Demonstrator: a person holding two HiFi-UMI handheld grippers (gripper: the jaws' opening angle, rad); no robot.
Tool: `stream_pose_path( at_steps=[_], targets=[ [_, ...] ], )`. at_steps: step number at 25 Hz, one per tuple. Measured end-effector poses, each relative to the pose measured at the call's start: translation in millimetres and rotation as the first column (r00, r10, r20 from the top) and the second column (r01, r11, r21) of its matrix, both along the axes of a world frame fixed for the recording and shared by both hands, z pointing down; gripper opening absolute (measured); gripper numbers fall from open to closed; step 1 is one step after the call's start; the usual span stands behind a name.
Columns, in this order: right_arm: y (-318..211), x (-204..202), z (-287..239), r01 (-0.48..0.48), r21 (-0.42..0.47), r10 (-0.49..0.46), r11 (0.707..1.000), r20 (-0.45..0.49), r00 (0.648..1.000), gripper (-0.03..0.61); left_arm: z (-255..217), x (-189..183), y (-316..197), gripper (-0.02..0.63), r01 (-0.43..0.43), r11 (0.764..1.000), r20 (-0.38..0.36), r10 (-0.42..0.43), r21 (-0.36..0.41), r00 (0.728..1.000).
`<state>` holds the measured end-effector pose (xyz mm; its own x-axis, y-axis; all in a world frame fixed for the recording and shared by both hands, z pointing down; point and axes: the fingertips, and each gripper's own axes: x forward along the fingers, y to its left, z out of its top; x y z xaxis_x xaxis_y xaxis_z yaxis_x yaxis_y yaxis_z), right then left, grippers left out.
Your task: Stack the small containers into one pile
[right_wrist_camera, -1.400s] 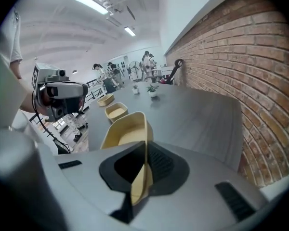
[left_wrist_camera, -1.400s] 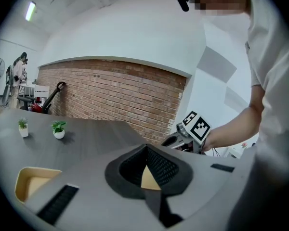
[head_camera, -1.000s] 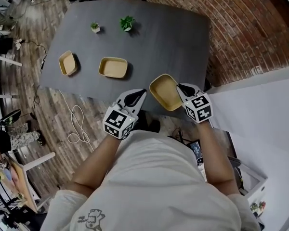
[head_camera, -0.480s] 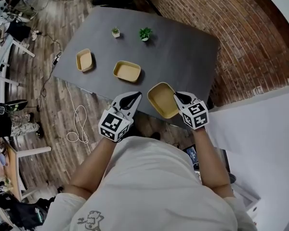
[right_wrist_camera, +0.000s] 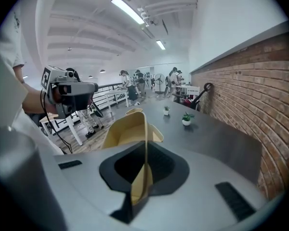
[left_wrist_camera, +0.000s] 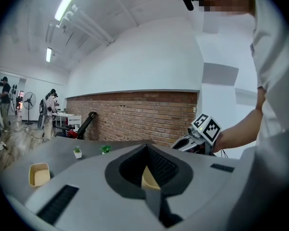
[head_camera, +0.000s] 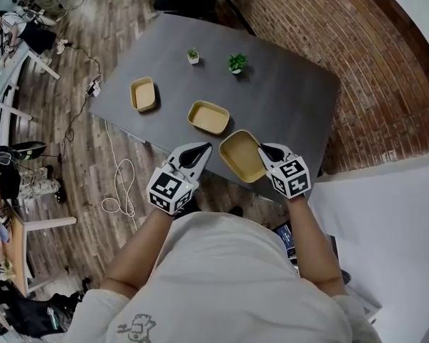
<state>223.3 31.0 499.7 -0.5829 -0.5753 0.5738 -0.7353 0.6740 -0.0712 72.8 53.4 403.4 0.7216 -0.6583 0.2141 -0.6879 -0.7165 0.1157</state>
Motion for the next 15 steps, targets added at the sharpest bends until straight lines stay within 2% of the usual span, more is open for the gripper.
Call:
stream_pose_path(
  at_steps=[4,8,15],
  targets=[
    [-14.6,-31.9,-4.7,0.008,0.001,-0.008,1.0,-0.006,1.0,0.02,1.2,-27.2,-15.8,0.011,-0.015,1.0,-0.012,0.014,-0.012,1.0],
    [-30.9,-66.0,-9.4,0.006,0.009,-0.006,1.0,-0.016,1.0,0.02,-4.1,-51.2,-33.5,0.011,-0.069,0.997,0.022,0.069,0.019,0.997],
    [-57.0,-124.9,-15.4,-0.038,0.015,0.038,0.999,-0.013,0.999,0.02,-15.0,-104.9,-65.9,0.011,-0.137,0.99,0.015,0.137,0.036,0.99]
  ],
)
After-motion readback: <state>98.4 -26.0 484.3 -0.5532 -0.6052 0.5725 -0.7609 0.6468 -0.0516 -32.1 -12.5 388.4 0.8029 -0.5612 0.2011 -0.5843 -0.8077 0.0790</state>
